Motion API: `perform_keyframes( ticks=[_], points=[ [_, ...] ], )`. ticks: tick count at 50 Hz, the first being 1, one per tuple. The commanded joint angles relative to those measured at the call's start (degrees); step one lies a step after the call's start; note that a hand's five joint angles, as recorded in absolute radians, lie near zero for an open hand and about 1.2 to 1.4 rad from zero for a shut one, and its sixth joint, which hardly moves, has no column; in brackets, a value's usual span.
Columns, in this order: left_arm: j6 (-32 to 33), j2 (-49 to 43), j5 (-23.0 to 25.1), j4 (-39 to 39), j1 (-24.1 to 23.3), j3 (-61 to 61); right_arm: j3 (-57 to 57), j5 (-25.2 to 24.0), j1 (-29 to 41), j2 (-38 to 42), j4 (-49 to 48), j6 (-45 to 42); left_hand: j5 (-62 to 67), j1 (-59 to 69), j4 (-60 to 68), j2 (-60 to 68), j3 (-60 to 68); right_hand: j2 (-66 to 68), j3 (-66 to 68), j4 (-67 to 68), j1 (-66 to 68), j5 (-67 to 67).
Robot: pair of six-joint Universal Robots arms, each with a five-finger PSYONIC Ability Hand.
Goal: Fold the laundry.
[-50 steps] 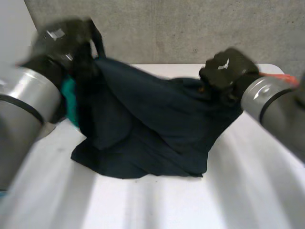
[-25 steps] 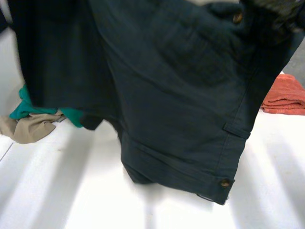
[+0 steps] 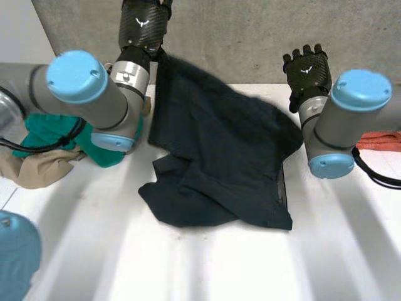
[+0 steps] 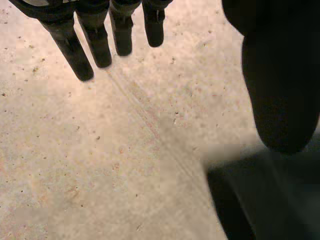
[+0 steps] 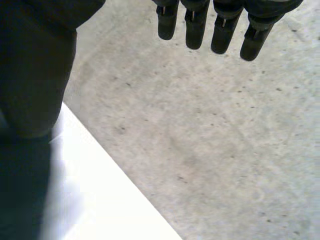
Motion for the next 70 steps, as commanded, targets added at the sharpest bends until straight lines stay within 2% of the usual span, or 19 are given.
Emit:
perform_keyframes(
  ticks=[1, 7, 12, 18, 19, 23, 29, 33, 38, 43, 44, 46, 48, 50, 52, 58, 61, 64, 70],
  points=[
    [0.5, -1.0, -1.1, -1.0, -0.4, 0.0, 1.2, 1.1, 0.0, -3.8, -0.5, -1.8, -4.3, -0.9, -3.5, -3.8, -3.8, -2.4, -2.6, -3.0, -2.9, -2.8],
    [0.6, 10.4, -5.2, -2.1, -0.7, -13.4, 8.7, -1.6, -0.8, -13.5, 7.3, -2.0, -4.1, -0.6, -3.3, -3.6, -3.6, -2.4, -2.6, -3.0, -2.9, -2.8],
    [0.4, 20.7, -5.6, -6.4, -1.0, -28.2, 18.5, -7.8, -1.8, -21.0, 18.9, -1.5, 1.1, 4.6, 1.9, 1.7, 1.6, -2.2, -2.4, -2.8, -2.7, -2.6],
    [-0.1, 29.7, -5.5, -17.2, -2.0, -42.6, 29.4, -13.5, -5.0, -30.0, 31.5, 0.3, 11.2, 14.6, 12.0, 11.7, 11.7, 13.6, 13.4, 13.1, 13.2, 13.2],
    [-0.6, 31.7, -5.4, -20.3, -2.4, -47.5, 32.9, -15.8, -5.5, -32.1, 33.9, 0.2, 17.9, 21.3, 18.7, 18.4, 18.4, 18.1, 17.9, 17.6, 17.7, 17.8],
    [-3.0, 34.4, -5.2, -23.6, -2.4, -57.4, 40.9, -21.6, -6.5, -35.2, 36.1, -0.3, 21.5, 24.9, 22.3, 22.0, 22.0, 26.4, 26.2, 25.9, 26.0, 26.0],
    [-8.0, 33.9, -4.1, -19.7, -1.9, -65.7, 51.0, -26.1, -7.4, -37.3, 29.6, 0.6, 14.1, 17.5, 14.9, 14.6, 14.6, 25.4, 25.2, 24.9, 25.0, 25.0],
    [-8.4, 28.0, -3.4, -14.2, -2.0, -65.6, 55.5, -25.7, -6.4, -36.6, 18.9, 2.8, 13.2, 16.7, 14.0, 13.8, 13.7, 24.2, 24.0, 23.7, 23.8, 23.9],
    [-8.1, 23.5, -3.2, -11.2, -1.8, -63.4, 56.3, -21.6, -5.2, -29.1, 7.9, 5.8, 13.9, 17.4, 14.7, 14.4, 14.4, 24.7, 24.5, 24.2, 24.3, 24.4],
    [-8.0, 19.7, -3.2, -11.0, -1.9, -59.8, 54.5, -17.2, -4.1, -25.3, 3.6, 6.2, 15.2, 18.7, 16.0, 15.8, 15.7, 25.6, 25.4, 25.0, 25.1, 25.2],
    [-8.0, 19.0, -3.2, -11.0, -2.1, -59.1, 53.5, -16.1, -2.9, -24.2, 2.6, 6.2, 16.4, 19.9, 17.2, 17.0, 16.9, 30.7, 30.5, 30.2, 30.3, 30.4],
    [-8.0, 18.1, -3.2, -11.0, -2.2, -58.0, 52.8, -15.5, -1.6, -23.5, 1.8, 6.0, 24.3, 27.7, 25.1, 24.8, 24.8, 49.7, 49.5, 49.1, 49.2, 49.3],
    [-8.0, 17.5, -3.3, -10.9, -2.1, -56.5, 52.1, -15.1, -1.1, -23.5, 0.7, 6.0, 50.9, 54.4, 51.7, 51.5, 51.5, 67.5, 67.3, 67.0, 67.1, 67.1],
    [-8.1, 17.8, -3.5, -10.5, -2.2, -55.6, 51.8, -14.9, -1.0, -23.6, 0.0, 6.0, 65.6, 69.1, 66.4, 66.1, 66.1, 67.6, 67.4, 67.0, 67.1, 67.2],
    [-8.1, 18.2, -3.7, -10.3, -2.2, -55.2, 51.3, -14.8, -1.0, -24.0, -0.3, 6.1, 65.7, 69.1, 66.5, 66.2, 66.2, 67.6, 67.4, 67.0, 67.1, 67.2],
    [-8.1, 28.8, -4.0, -10.7, -1.9, -56.7, 50.0, -14.6, -1.3, -33.4, 3.2, 6.0, 65.7, 69.1, 66.5, 66.2, 66.2, 67.6, 67.4, 67.0, 67.1, 67.2],
    [-8.1, 33.7, -3.6, -10.9, -1.9, -58.0, 48.4, -15.0, -1.4, -37.9, 9.3, 5.4, 65.7, 69.1, 66.5, 66.2, 66.2, 67.6, 67.4, 67.0, 67.1, 67.2],
    [-8.1, 44.0, -3.3, -11.4, -1.8, -60.6, 43.6, -15.5, -2.3, -41.2, 18.0, 5.3, 65.7, 69.1, 66.5, 66.2, 66.2, 67.6, 67.4, 67.0, 67.1, 67.2],
    [-8.2, 53.0, -3.2, -12.6, -1.8, -62.1, 36.3, -16.3, -7.6, -43.1, 28.6, 5.2, 65.7, 69.1, 66.5, 66.2, 66.2, 67.6, 67.4, 67.0, 67.1, 67.2]
  ],
)
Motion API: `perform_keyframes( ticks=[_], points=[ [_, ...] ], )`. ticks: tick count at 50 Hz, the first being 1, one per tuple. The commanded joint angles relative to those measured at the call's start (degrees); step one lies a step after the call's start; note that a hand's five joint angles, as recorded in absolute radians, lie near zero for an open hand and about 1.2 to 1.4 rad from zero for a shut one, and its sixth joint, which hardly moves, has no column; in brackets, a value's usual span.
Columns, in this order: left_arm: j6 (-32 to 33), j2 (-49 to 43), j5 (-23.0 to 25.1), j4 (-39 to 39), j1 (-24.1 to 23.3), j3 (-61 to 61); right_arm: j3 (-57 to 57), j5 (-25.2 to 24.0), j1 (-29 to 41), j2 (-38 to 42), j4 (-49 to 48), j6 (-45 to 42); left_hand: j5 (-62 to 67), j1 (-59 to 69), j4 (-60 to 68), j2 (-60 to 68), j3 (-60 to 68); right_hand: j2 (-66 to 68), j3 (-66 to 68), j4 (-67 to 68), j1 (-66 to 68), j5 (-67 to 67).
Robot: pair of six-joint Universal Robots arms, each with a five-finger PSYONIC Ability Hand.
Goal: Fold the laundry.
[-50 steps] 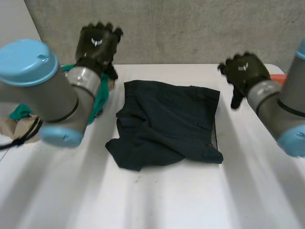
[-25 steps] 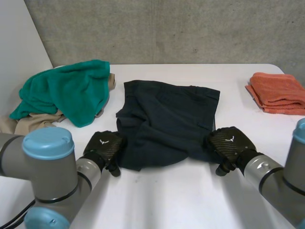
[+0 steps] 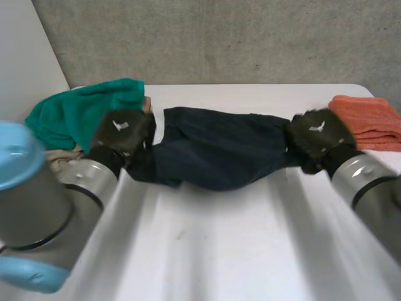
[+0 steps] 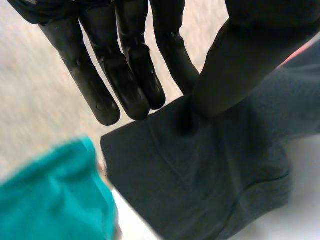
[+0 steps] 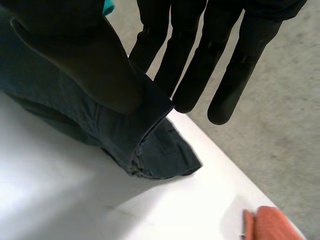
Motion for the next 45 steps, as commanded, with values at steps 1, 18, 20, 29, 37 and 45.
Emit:
perform_keyframes(
  ticks=[1, 18, 20, 29, 37, 45],
  points=[
    [-0.1, 12.3, 0.4, -1.4, 0.1, -2.6, -9.3, -1.4, -5.5, -3.1, 13.8, -0.2, 14.2, 12.9, 11.4, 11.5, 12.0, 12.7, 11.8, 11.4, 17.0, 13.1],
    [2.1, -15.6, 3.1, -2.6, 0.1, 7.6, -22.1, 3.2, -3.0, 23.8, 8.6, 2.1, 14.2, 12.9, 11.4, 11.5, 12.0, 10.7, 9.9, 9.5, 15.1, 11.1],
    [2.9, -18.1, 3.2, -2.7, 0.2, 10.8, -22.4, 4.8, -2.2, 24.2, 5.9, 2.4, 14.2, 12.9, 11.4, 11.5, 12.0, -14.9, -15.7, -16.1, -10.5, -14.5],
    [3.7, -18.0, 3.1, -5.7, -0.3, 12.9, -16.0, 5.9, -2.0, 13.3, 6.5, 1.5, -39.1, -40.4, -41.9, -41.8, -41.3, -45.5, -46.3, -46.7, -41.1, -45.1],
    [3.8, -5.8, 3.7, -6.5, -0.2, 2.6, -6.3, -2.4, -2.5, 4.8, 13.7, -1.8, -38.0, -39.2, -40.7, -40.6, -40.2, -38.1, -38.9, -39.3, -33.7, -37.7],
    [3.8, -1.3, 3.9, -6.0, -0.4, -6.2, 3.3, -5.8, -3.4, 5.8, 7.9, -4.7, -30.9, -32.2, -33.6, -33.5, -33.1, -37.7, -38.6, -39.0, -33.4, -37.4]
  ],
)
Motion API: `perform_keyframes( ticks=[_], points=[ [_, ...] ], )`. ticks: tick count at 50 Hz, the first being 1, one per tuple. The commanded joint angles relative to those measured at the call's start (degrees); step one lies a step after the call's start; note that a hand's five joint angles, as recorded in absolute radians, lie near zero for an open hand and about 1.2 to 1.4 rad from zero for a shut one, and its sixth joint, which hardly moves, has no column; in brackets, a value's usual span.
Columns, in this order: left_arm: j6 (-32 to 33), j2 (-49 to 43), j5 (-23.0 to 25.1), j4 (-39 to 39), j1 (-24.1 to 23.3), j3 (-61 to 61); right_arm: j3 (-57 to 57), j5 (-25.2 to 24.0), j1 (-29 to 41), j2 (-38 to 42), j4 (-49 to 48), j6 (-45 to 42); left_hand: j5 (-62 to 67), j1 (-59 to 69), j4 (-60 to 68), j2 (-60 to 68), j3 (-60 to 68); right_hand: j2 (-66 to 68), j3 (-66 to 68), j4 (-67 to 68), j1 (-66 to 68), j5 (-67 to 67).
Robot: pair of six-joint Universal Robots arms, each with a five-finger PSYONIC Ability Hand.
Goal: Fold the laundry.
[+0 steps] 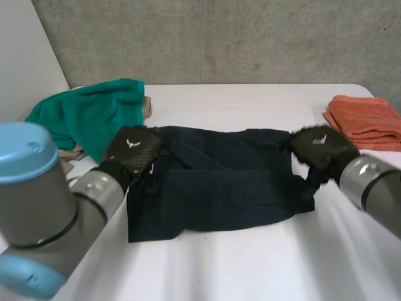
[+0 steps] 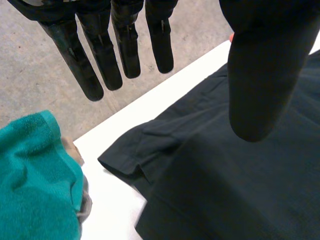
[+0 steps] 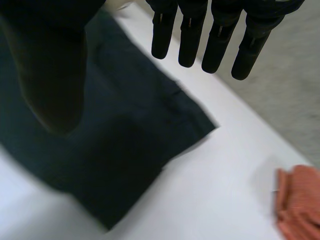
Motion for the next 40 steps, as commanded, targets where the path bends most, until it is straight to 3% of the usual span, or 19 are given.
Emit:
perform_keyframes(
  ticks=[1, 7, 14, 16, 17, 19, 21, 25, 32, 40],
  points=[
    [0.0, 2.3, 0.2, 0.5, -0.1, -7.2, 7.6, -2.8, -0.8, 1.3, -6.0, -2.2, 6.9, 7.3, 7.2, 7.1, 7.2, 6.4, 5.6, 5.2, 5.3, 4.4],
    [0.0, -3.8, 0.2, 3.0, 0.2, -7.6, 9.1, -3.0, -0.7, 9.8, -15.1, -1.9, 6.9, 7.3, 7.2, 7.1, 7.2, 11.9, 11.2, 10.7, 10.8, 10.0],
    [0.3, -9.0, 0.0, 6.7, 0.4, -5.9, 7.9, -2.6, -0.1, 13.9, -18.5, -2.6, 8.2, 8.6, 8.5, 8.5, 8.5, 16.9, 16.2, 15.8, 15.9, 15.0],
    [0.8, -9.7, 0.0, 7.1, 0.3, -5.6, 7.5, -2.7, -0.1, 15.0, -20.4, -2.6, 13.9, 14.3, 14.2, 14.1, 14.2, 22.6, 21.9, 21.5, 21.6, 20.7],
    [1.6, -10.2, 0.0, 7.4, 0.3, -5.2, 7.4, -2.7, -0.1, 15.2, -21.2, -2.6, 22.8, 23.2, 23.1, 23.0, 23.1, 26.7, 25.9, 25.5, 25.6, 24.8],
    [2.6, -10.6, 0.0, 7.5, 0.3, -5.0, 7.3, -2.6, -0.1, 15.2, -23.4, -2.5, 35.9, 36.3, 36.2, 36.1, 36.2, 47.1, 46.4, 45.9, 46.0, 45.2],
    [4.3, -10.7, 0.0, 7.5, 0.1, -4.9, 7.3, -2.4, -0.2, 15.0, -24.1, -2.4, 51.9, 52.2, 52.1, 52.1, 52.2, 56.7, 56.0, 55.5, 55.6, 54.8],
    [5.3, -9.7, 0.0, 7.5, -0.2, -5.1, 7.0, -2.3, -0.5, 14.8, -24.4, -2.4, 51.9, 52.3, 52.2, 52.2, 52.3, 56.8, 56.0, 55.6, 55.7, 54.8],
    [5.1, -0.3, -0.2, 6.2, 0.1, -4.7, 5.8, -2.1, -0.8, 8.1, -19.9, -2.5, 51.9, 52.3, 52.2, 52.2, 52.3, 56.8, 56.0, 55.6, 55.7, 54.8],
    [5.1, 13.1, 0.1, 1.7, 0.4, -1.6, -1.8, -2.6, -0.7, -2.4, -3.1, -3.7, 51.9, 52.3, 52.2, 52.2, 52.3, 56.8, 56.0, 55.6, 55.7, 54.8]
  ],
)
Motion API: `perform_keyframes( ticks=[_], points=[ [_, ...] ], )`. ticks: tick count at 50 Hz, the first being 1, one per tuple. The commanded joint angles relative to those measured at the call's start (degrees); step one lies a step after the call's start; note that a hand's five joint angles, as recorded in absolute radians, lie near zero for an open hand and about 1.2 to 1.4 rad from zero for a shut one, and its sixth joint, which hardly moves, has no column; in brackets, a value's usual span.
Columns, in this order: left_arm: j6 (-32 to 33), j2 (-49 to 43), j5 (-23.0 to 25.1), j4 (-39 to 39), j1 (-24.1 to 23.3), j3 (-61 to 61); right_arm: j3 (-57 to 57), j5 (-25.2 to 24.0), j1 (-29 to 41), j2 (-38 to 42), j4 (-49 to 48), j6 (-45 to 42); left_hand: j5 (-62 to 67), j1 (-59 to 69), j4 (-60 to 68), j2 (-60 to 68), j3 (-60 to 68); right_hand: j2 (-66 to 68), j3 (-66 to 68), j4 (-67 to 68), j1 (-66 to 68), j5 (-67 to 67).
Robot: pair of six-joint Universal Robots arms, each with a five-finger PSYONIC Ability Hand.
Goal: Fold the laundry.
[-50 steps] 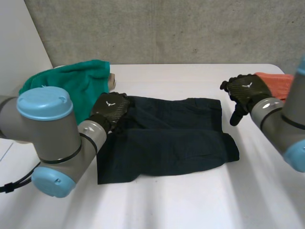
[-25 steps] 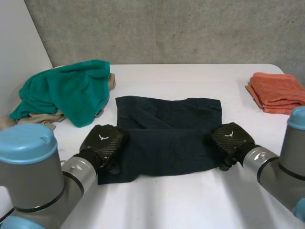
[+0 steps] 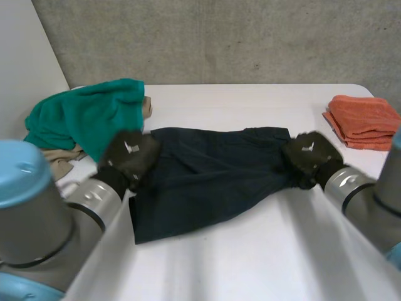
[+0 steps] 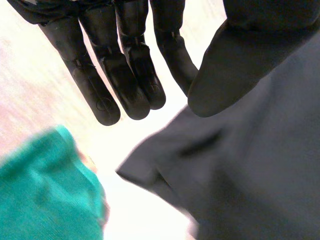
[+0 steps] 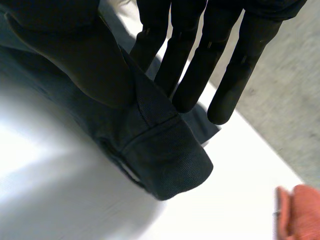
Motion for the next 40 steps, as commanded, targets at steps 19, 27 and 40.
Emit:
perform_keyframes(
  ticks=[19, 27, 40],
  points=[
    [-8.0, 5.8, 0.0, -11.1, -5.2, -5.3, -5.5, -0.4, 1.1, -8.8, 19.9, -1.0, -32.0, -32.6, -34.0, -34.0, -33.5, 13.2, 12.1, 11.4, 16.0, 13.0],
    [-12.5, 0.8, 0.1, -11.1, -8.2, -7.0, -4.3, 0.5, 0.3, -7.5, 16.2, -0.3, -27.1, -27.8, -29.1, -29.1, -28.6, 13.2, 12.1, 11.4, 16.0, 13.0],
    [-12.4, -6.0, -0.1, -10.4, -9.4, -7.3, -2.0, 3.0, 0.3, -5.4, 11.5, -0.2, -27.1, -27.8, -29.1, -29.1, -28.6, 13.2, 12.1, 11.4, 16.0, 13.0]
  ],
)
